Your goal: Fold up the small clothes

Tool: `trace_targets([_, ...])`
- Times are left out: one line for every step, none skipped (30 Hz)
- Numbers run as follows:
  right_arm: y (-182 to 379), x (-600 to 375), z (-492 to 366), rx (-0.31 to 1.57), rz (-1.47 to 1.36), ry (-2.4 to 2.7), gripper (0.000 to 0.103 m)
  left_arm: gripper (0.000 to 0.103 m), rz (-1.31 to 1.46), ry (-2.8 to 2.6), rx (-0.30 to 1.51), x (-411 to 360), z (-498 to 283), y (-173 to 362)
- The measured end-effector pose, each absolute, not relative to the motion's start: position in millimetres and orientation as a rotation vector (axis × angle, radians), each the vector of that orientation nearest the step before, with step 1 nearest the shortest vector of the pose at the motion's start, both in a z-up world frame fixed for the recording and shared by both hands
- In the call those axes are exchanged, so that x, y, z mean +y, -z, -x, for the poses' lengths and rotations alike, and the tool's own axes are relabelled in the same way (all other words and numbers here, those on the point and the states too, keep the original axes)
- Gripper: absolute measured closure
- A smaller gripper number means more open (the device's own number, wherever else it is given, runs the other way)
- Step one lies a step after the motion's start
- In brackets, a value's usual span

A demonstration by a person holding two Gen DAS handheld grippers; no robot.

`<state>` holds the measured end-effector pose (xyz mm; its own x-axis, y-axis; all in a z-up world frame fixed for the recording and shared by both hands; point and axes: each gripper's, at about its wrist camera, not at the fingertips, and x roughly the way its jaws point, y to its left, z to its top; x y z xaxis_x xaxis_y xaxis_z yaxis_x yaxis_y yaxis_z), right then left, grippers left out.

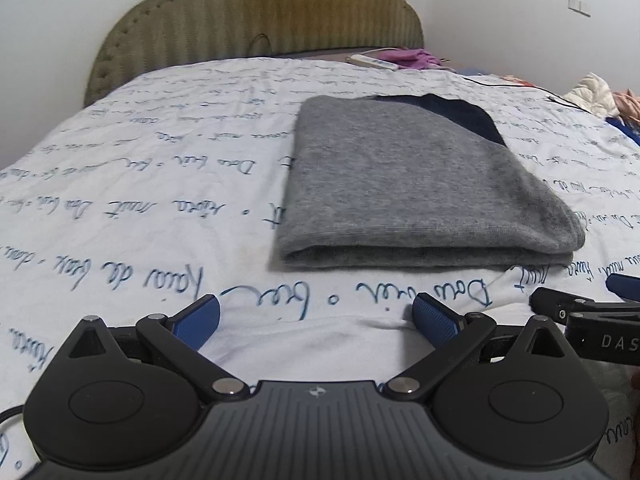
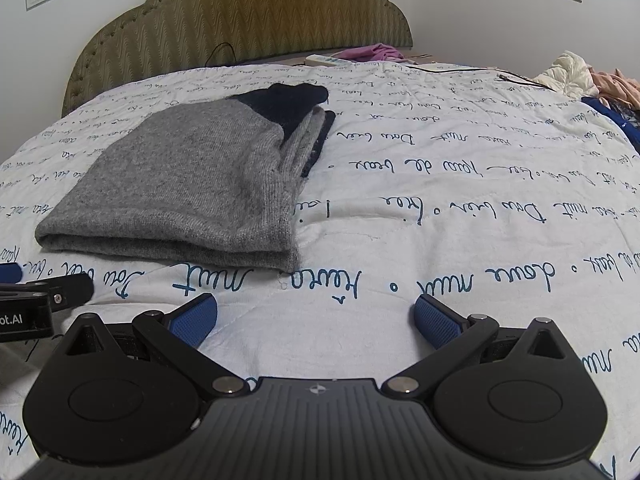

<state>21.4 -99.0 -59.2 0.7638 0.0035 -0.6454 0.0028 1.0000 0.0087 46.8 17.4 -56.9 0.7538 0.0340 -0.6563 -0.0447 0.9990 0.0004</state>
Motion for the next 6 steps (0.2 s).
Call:
trace_targets([59.3, -98.9, -21.2, 0.701, -0.011, -0.001, 0.000, 0.000, 0.020, -0.044, 0.719, 18.8, -45.5, 55.7])
trace_targets([59.3, -99.3, -21.1, 0.700, -0.012, -0.001, 0.001, 0.000, 0.021, -0.048, 0.717, 20.4, -44.2, 53.9])
trace_targets([59.1, -99.7, -20.8, 0.699, -0.014, -0.002, 0.001, 0.000, 0.021, -0.041, 0.714, 22.4, -42.4, 52.0])
trace_targets([58.9, -99.8, -20.4, 0.698, -0.014, -0.002, 0.001, 0.000, 0.023, -0.021, 0.715, 25.0, -40.7, 50.1])
trace_targets([58.6, -100.8, -20.5, 0.697, -0.016, -0.005, 0.001, 0.000, 0.022, 0.001, 0.725, 27.9, -39.8, 48.1])
trace_targets([57.8, -102.0, -20.1, 0.697, -0.021, -0.009, 0.001, 0.000, 0.023, 0.013, 0.739, 31.6, -38.6, 45.2])
